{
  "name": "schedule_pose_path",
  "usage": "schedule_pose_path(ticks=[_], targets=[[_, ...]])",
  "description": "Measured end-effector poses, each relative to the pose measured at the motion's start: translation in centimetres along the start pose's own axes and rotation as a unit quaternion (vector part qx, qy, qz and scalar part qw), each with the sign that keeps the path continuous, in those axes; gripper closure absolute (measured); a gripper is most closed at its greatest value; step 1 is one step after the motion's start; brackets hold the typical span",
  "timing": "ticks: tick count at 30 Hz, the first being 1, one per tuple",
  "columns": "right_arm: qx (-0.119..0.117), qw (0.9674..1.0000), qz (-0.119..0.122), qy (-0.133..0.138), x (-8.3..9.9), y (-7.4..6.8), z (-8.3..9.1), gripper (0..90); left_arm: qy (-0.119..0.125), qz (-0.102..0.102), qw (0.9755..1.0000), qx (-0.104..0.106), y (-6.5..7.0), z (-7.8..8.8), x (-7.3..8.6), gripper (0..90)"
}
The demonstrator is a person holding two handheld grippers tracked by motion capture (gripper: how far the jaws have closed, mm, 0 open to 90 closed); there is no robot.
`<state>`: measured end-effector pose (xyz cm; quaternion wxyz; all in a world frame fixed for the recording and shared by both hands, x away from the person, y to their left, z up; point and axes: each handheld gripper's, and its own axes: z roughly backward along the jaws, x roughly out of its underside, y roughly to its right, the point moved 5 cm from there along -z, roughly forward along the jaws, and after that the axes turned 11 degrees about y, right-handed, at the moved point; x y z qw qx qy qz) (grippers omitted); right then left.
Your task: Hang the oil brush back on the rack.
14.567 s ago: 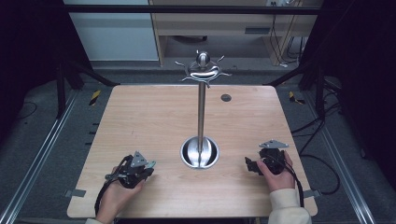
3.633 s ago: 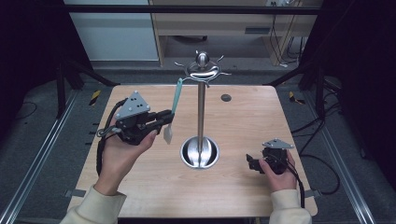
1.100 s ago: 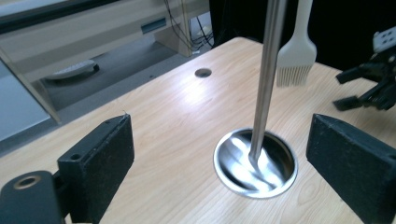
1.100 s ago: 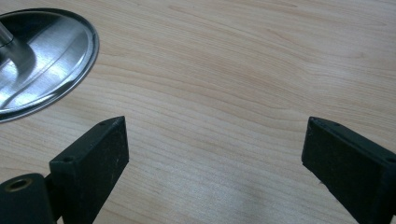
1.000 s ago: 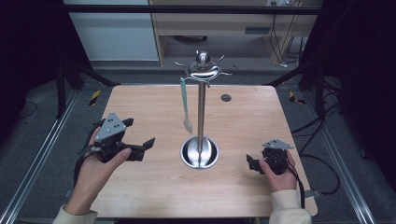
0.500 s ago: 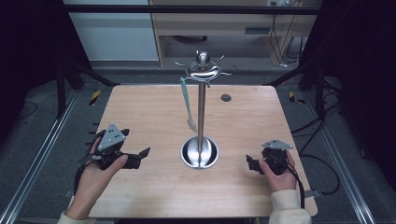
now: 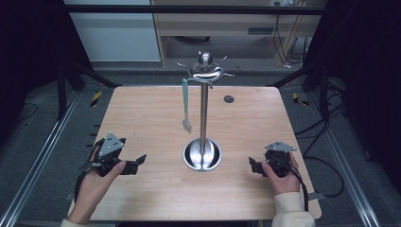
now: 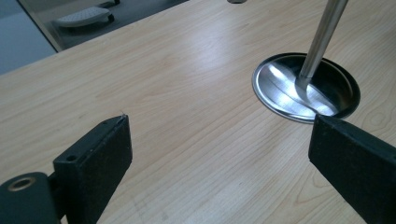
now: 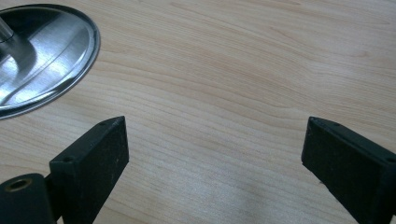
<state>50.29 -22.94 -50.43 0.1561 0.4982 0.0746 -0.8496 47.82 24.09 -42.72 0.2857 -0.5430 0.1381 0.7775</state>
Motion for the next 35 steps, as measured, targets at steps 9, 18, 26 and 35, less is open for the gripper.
schedule_pose_path(ticks=[9,18,26,35], targets=[[-0.001,1.0000,0.001,0.000,0.0,0.0,0.0,8.0,-0.002,0.016,0.9997,-0.018,-1.4,-0.1,2.2,5.9],[-0.001,1.0000,0.001,-0.001,0.1,-0.1,0.0,8.1,-0.016,0.033,0.9987,-0.034,-2.8,-0.1,4.4,6.2],[-0.002,1.0000,0.003,-0.003,0.1,-0.1,-0.1,8.1,-0.023,0.036,0.9977,-0.053,-4.1,0.0,5.9,6.4],[-0.002,1.0000,0.002,-0.004,0.1,-0.1,-0.1,8.0,-0.052,0.021,0.9964,-0.063,-4.2,-0.5,8.0,6.3]])
